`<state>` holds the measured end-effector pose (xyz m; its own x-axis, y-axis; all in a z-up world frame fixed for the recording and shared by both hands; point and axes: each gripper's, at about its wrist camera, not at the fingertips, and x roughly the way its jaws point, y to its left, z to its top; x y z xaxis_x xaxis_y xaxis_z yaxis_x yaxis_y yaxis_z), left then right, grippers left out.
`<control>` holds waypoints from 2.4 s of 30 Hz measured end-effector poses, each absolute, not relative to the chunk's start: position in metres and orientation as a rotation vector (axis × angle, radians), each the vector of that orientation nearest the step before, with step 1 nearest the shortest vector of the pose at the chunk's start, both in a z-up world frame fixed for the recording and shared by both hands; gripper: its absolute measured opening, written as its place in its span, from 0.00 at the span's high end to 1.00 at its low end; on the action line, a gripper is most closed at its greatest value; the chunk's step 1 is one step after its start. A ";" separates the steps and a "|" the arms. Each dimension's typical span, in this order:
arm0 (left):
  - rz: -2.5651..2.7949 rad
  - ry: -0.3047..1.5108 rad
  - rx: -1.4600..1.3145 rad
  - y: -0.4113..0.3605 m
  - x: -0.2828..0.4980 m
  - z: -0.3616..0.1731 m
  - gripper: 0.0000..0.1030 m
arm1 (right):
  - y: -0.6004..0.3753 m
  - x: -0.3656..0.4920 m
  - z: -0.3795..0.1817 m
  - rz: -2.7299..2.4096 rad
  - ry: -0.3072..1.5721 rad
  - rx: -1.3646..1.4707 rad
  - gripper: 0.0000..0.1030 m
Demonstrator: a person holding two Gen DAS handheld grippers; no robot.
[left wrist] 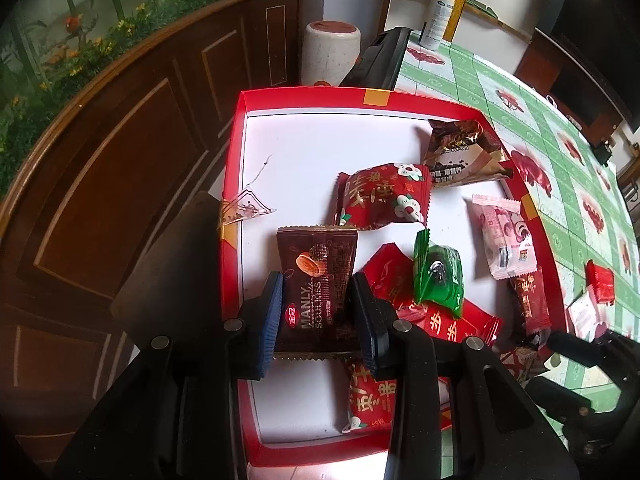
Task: Organize snacks
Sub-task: 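Open the left tool over the tray while the right releases its packet, then withdraw both tools from the tray toward the pink and red packets, then grasp the pink printed packet with the left tool while the right grasps the red bar packet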
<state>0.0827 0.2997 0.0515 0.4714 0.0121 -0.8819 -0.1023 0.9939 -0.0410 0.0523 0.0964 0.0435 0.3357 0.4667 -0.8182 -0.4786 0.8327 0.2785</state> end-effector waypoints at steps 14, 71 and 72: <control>0.039 1.051 -0.073 0.274 0.063 0.070 0.48 | 0.061 0.031 0.064 0.591 1.010 0.030 0.29; -0.612 1.189 0.232 0.002 0.070 0.040 0.44 | -0.170 0.074 0.046 0.525 1.132 -0.329 0.25; -0.623 1.189 0.230 0.001 0.072 0.040 0.44 | -0.168 0.078 0.044 0.532 1.129 -0.351 0.25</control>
